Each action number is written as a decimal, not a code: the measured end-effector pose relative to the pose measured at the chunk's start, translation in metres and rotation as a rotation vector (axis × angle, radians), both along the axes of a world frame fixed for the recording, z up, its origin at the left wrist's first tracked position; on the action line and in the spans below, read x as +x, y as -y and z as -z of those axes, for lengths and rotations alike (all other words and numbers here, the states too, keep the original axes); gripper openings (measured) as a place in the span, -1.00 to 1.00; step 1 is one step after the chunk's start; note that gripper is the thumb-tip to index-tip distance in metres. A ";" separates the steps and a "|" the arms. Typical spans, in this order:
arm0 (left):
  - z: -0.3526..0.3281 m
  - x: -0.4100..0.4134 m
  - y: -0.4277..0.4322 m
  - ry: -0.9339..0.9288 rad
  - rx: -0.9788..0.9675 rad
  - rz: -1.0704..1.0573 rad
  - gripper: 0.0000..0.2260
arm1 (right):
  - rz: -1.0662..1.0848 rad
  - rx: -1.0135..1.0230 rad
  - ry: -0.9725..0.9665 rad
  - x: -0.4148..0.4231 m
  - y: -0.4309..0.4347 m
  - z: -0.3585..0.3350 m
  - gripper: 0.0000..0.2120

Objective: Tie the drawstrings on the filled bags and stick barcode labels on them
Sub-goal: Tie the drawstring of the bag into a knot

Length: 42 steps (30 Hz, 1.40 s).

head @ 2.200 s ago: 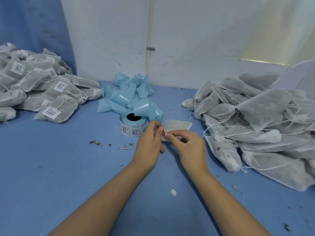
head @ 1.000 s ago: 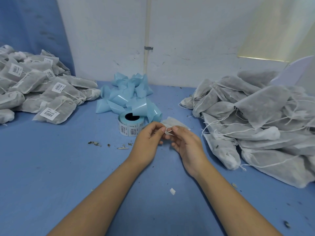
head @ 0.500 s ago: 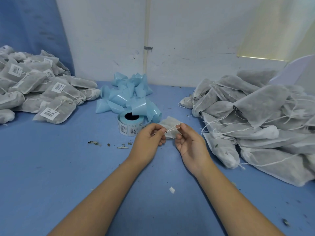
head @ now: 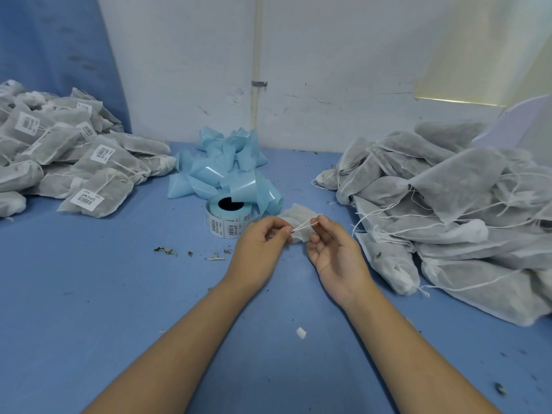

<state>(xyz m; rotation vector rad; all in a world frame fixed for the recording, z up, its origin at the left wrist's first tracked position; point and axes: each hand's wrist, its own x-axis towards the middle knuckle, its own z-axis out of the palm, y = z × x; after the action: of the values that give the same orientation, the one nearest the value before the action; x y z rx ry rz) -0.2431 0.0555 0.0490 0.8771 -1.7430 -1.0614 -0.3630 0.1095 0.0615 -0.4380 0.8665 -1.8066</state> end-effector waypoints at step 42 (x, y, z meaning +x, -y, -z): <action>-0.004 0.004 -0.001 -0.679 0.439 0.097 -0.50 | 0.107 0.125 -0.311 0.013 0.008 0.015 -0.93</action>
<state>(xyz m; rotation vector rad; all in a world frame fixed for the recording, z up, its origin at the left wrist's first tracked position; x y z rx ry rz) -0.2395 0.0564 0.0530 0.5820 -1.0072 -1.6157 -0.3498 0.1015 0.0461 -0.6127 1.2307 -1.7954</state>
